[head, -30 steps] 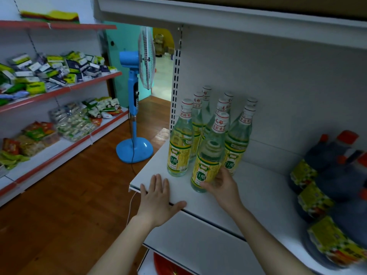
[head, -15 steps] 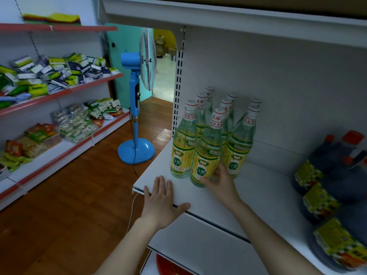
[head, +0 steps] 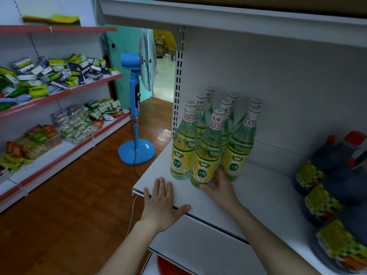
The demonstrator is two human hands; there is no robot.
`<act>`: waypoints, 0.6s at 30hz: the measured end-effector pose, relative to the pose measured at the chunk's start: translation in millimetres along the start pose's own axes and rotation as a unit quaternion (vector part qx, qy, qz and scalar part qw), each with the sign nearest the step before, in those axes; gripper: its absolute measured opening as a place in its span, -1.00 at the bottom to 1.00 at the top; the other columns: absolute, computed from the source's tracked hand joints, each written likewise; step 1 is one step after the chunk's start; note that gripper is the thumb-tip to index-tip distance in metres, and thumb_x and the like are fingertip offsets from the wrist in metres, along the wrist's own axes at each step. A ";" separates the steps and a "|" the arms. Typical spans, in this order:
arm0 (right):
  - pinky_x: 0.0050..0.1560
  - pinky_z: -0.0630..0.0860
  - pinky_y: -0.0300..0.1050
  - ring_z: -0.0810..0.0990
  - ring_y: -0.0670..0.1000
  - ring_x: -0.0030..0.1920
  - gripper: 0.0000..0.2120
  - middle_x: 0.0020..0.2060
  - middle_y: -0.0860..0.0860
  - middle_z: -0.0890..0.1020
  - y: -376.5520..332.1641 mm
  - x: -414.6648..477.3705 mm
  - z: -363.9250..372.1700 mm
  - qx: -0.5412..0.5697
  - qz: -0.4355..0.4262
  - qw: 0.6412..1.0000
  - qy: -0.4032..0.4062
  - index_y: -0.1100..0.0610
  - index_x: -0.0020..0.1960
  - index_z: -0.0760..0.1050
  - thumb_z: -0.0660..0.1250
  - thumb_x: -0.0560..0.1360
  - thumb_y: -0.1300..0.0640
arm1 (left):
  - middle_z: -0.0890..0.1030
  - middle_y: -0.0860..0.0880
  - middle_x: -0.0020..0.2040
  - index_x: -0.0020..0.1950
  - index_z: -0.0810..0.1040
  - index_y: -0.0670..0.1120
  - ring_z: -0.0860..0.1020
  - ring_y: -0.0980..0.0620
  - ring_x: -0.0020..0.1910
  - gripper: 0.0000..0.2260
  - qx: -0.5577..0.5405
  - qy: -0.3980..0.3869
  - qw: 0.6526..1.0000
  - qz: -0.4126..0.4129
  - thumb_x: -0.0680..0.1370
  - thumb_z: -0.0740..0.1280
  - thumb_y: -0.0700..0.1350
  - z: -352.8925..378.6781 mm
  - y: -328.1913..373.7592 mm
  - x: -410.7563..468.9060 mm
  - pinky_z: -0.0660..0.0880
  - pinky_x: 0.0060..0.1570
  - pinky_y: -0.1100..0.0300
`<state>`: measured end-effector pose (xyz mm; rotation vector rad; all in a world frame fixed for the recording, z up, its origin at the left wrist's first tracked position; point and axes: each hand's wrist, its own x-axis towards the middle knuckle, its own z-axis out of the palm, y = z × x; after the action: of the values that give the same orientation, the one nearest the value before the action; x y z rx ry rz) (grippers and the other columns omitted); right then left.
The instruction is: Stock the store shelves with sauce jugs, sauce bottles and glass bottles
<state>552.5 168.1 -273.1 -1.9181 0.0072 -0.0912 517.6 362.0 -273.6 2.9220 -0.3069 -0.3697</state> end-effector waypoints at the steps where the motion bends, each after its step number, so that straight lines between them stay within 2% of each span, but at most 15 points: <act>1: 0.04 0.37 -0.38 0.47 -0.12 0.10 -0.47 0.06 -0.09 0.51 0.4 -0.2 0.7 0.001 0.000 1.000 0.003 0.02 0.16 0.31 0.46 0.33 0.33 | -0.26 -0.20 0.51 0.51 -0.23 -0.14 -0.31 -0.14 0.48 0.21 0.001 0.000 1.000 -0.001 0.00 -0.54 0.54 0.2 -0.1 0.3 -0.24 0.41 -0.19; 5: -0.11 0.35 -0.60 0.47 -0.12 0.05 -0.50 0.02 -0.08 0.49 -2.0 -3.3 2.8 -0.008 -0.003 1.000 0.016 0.10 0.17 0.33 0.47 0.34 0.33 | -0.26 -0.19 0.51 0.51 -0.22 -0.14 -0.31 -0.13 0.48 0.15 -0.001 0.001 1.000 -0.005 0.07 -0.47 0.53 0.6 0.2 1.0 -0.24 0.41 -0.19; 9: -0.11 0.33 -0.57 0.45 -0.12 0.08 -0.46 0.05 -0.06 0.48 -3.7 -5.2 2.9 -0.018 0.000 1.000 0.008 0.19 0.26 0.32 0.46 0.35 0.31 | -0.26 -0.19 0.51 0.51 -0.23 -0.14 -0.31 -0.13 0.48 0.16 -0.003 -0.001 1.000 -0.003 0.06 -0.48 0.53 0.9 -0.6 1.3 -0.24 0.41 -0.19; 14: -0.13 0.33 -0.64 0.44 -0.11 0.09 -0.44 0.07 -0.06 0.47 -6.6 -6.5 2.5 -0.019 0.002 1.000 0.009 0.22 0.29 0.31 0.45 0.36 0.31 | -0.26 -0.19 0.51 0.51 -0.23 -0.14 -0.31 -0.13 0.48 0.20 -0.004 -0.003 1.000 0.000 0.02 -0.52 0.54 0.0 -0.2 1.2 -0.24 0.41 -0.19; 18: -0.07 0.32 -0.56 0.42 -0.12 0.13 -0.42 0.11 -0.06 0.45 -8.4 -7.1 2.6 -0.020 0.007 1.000 0.005 0.20 0.31 0.28 0.45 0.37 0.30 | -0.25 -0.19 0.51 0.51 -0.23 -0.14 -0.30 -0.13 0.49 0.18 -0.003 0.000 1.000 -0.001 0.04 -0.50 0.53 0.3 -0.2 1.8 -0.23 0.41 -0.20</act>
<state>545.3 173.7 -266.5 -1.9578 0.0294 -0.0929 519.3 361.8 -274.3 2.9172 -0.3030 -0.3714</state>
